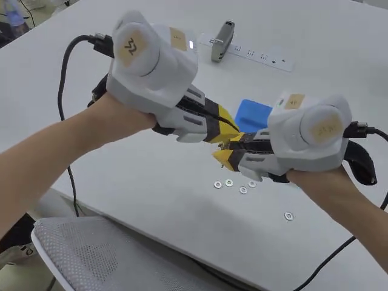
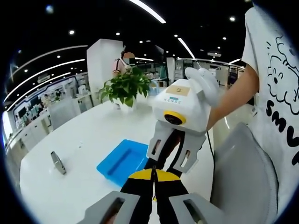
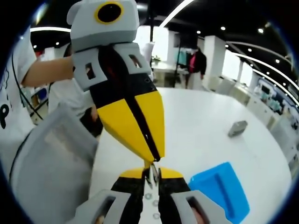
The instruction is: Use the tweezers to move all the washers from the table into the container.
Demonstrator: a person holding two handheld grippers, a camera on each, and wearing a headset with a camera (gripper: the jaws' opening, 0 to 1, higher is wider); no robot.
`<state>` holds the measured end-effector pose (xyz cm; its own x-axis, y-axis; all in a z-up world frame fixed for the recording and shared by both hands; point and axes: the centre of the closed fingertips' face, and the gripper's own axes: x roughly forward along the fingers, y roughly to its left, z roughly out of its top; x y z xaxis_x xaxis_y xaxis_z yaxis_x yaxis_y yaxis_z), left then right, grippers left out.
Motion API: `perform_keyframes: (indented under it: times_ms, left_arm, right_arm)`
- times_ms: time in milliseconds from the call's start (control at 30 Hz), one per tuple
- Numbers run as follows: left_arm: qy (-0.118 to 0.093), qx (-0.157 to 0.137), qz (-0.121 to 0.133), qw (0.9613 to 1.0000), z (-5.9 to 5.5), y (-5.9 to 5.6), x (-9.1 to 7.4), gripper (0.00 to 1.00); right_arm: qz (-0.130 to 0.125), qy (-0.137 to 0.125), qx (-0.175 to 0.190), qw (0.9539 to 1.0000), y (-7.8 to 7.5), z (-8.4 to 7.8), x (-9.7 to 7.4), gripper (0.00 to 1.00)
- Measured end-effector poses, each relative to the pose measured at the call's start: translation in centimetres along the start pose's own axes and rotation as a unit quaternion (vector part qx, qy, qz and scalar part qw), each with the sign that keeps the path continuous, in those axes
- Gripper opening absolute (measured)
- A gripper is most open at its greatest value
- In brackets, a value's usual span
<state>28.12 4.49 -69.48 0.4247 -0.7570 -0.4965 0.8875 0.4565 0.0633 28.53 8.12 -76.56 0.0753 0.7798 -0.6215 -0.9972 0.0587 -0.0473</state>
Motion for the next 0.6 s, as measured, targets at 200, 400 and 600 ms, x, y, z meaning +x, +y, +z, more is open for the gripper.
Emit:
perform_keyframes:
  times_ms: [200, 400, 600]
  left_arm:
    - [0.008, -0.018, -0.010, 0.9998, -0.6, 0.7, 1.3, 0.00]
    - [0.022, -0.030, -0.021, 0.9991, -1.5, 0.7, 2.3, 0.00]
    - [0.008, -0.058, -0.007, 0.9982, -2.2, 0.8, 2.5, 0.01]
  right_arm:
    - [0.016, 0.002, 0.018, 0.9997, -0.3, -0.7, 0.8, 0.05]
    - [0.031, 0.007, 0.039, 0.9987, -0.1, -1.8, 1.1, 0.04]
    - [0.032, 0.016, 0.047, 0.9982, 0.4, -2.8, 1.6, 0.04]
